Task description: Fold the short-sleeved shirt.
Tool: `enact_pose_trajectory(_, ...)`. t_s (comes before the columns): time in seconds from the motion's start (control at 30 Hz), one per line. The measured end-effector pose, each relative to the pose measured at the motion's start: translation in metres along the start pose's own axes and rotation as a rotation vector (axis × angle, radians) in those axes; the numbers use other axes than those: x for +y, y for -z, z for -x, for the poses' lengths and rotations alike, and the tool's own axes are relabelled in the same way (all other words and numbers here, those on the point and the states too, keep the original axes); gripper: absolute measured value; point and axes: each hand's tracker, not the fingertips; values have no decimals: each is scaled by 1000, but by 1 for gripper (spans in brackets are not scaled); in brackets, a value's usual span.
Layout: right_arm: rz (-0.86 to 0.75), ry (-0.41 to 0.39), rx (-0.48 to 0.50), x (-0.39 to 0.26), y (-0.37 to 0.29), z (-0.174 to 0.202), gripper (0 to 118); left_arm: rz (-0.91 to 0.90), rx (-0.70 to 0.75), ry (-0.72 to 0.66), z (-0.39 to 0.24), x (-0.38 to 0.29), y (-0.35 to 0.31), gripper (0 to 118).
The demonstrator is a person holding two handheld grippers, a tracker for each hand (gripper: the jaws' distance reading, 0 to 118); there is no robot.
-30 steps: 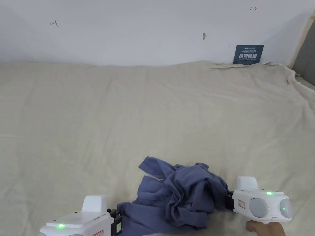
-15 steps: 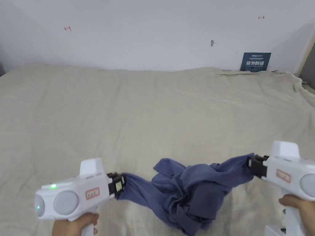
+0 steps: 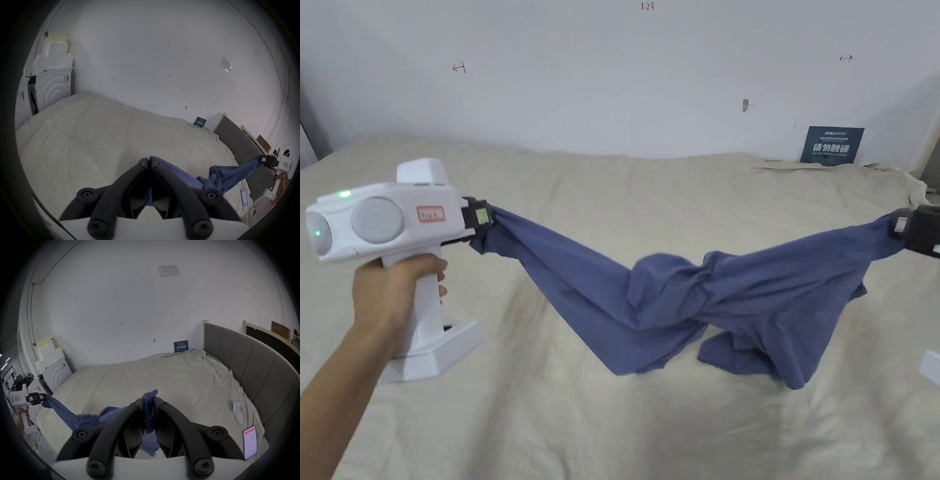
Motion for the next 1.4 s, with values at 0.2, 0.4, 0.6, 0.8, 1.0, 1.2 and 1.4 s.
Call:
enact_pose_trajectory(0.2,-36,53,-41,41,15,-19,10,-39,64,-24,12,55,11,1)
enact_pose_trajectory(0.4,-77,100,-42,77,32,-15,10,-84,105,-4,7,106,28,1)
enact_pose_trajectory(0.6,-136,86,-57,110,48,-7,10,-138,130,50,-3,143,41,1)
enact_pose_trajectory(0.8,-192,84,-68,131,49,3,10,-176,125,70,-14,167,45,1)
enact_pose_trajectory(1.0,-176,81,-75,111,63,-3,10,-168,131,94,-13,156,59,1)
enact_pose_trajectory(1.2,-77,61,-91,52,84,-20,10,-82,154,93,2,101,74,1)
enact_pose_trajectory(1.4,30,88,-89,-36,80,-32,10,-3,161,95,26,9,57,1)
